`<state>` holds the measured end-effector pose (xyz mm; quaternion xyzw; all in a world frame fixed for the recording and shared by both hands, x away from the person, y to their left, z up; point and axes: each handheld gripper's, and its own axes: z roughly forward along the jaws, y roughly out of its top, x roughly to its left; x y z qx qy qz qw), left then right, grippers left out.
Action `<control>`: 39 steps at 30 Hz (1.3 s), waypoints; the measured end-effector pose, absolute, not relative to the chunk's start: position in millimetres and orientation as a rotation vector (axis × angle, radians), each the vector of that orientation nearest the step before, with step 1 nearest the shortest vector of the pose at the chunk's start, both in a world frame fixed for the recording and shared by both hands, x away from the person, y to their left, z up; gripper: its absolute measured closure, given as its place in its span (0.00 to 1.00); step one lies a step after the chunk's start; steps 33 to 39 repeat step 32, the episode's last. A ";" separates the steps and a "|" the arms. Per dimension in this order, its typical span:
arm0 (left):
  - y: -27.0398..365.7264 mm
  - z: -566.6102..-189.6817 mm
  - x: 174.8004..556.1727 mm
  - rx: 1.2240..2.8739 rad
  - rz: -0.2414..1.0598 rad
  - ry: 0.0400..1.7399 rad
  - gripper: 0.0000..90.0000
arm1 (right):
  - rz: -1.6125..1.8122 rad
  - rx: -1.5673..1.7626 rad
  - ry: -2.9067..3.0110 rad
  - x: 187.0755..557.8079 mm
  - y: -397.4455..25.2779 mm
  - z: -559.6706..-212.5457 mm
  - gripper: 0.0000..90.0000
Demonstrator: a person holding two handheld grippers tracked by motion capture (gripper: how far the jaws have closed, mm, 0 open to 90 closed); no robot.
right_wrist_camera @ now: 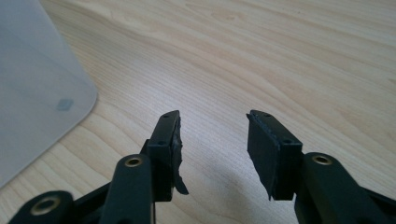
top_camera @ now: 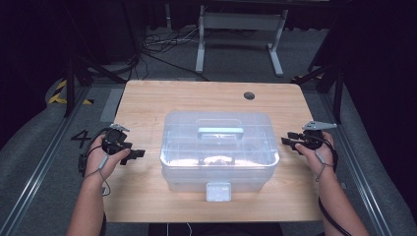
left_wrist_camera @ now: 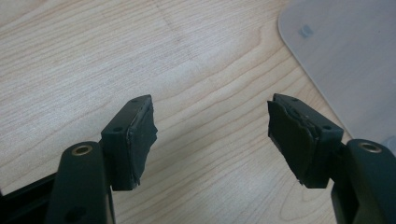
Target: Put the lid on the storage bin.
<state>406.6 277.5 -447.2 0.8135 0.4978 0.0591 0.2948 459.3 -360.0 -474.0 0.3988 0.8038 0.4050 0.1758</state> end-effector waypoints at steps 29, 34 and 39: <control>270.4 -448.5 406.8 2.206 0.141 1.267 0.32 | 1.151 1.085 2.357 452.3 -340.8 -495.0 0.19; 269.8 -448.9 406.9 2.207 0.141 1.263 0.32 | 1.149 1.091 2.345 452.7 -342.8 -494.1 0.19; 269.8 -448.9 406.9 2.207 0.141 1.263 0.32 | 1.149 1.091 2.345 452.7 -342.8 -494.1 0.19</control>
